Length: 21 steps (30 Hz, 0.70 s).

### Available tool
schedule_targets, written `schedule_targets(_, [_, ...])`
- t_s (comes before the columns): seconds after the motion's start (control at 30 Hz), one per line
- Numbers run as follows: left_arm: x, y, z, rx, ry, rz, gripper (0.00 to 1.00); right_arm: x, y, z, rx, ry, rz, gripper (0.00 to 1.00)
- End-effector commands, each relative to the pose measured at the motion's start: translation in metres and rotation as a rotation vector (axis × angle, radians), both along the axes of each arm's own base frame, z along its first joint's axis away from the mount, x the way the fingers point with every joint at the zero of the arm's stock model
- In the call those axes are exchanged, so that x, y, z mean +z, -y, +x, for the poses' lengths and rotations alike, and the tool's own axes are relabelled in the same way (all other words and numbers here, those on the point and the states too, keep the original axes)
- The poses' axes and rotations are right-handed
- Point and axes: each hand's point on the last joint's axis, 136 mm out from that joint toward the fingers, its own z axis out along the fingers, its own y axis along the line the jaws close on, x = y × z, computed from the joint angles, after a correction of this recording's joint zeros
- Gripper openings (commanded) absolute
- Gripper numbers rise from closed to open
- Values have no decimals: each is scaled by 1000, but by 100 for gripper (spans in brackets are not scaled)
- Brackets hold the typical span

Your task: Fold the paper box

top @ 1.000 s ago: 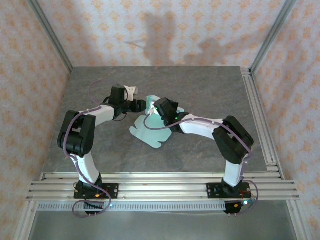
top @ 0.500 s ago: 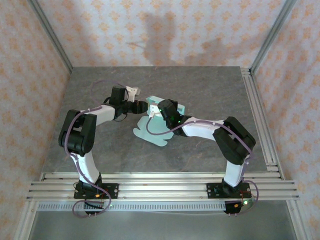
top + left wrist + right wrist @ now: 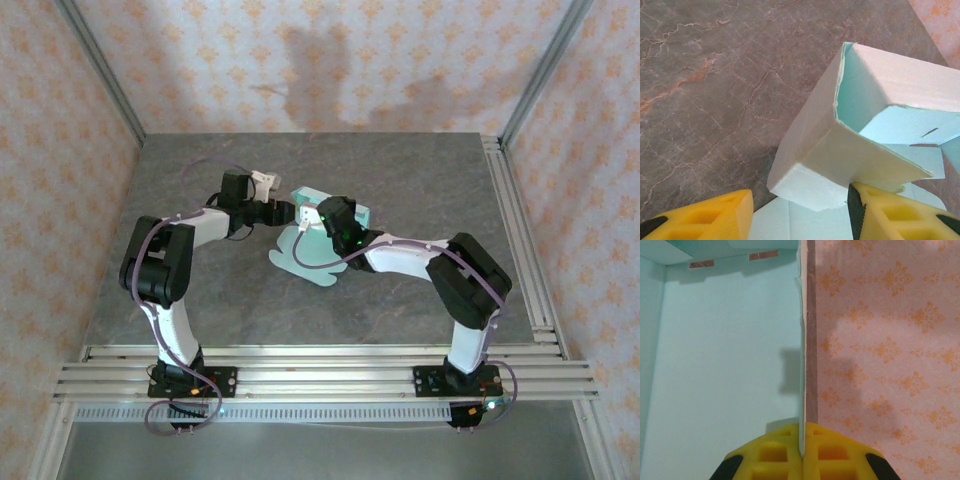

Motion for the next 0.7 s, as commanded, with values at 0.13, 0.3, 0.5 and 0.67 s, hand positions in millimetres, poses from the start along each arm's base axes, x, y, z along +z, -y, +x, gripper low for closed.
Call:
schedule_targets(0.13, [7, 4, 6, -43, 38, -7, 52, 9, 0, 1, -13, -16, 63, 0])
schedule_targets(0.3, [-3, 8, 6, -59, 13, -7, 49, 9, -3, 2, -15, -35, 76, 0])
schedule_targets(0.5, [-8, 14, 9, -73, 4, 11, 48, 11, -5, 3, -14, -50, 88, 0])
schedule_targets(0.67, [-8, 19, 13, -80, 5, 9, 48, 8, -5, 2, -16, -70, 85, 0])
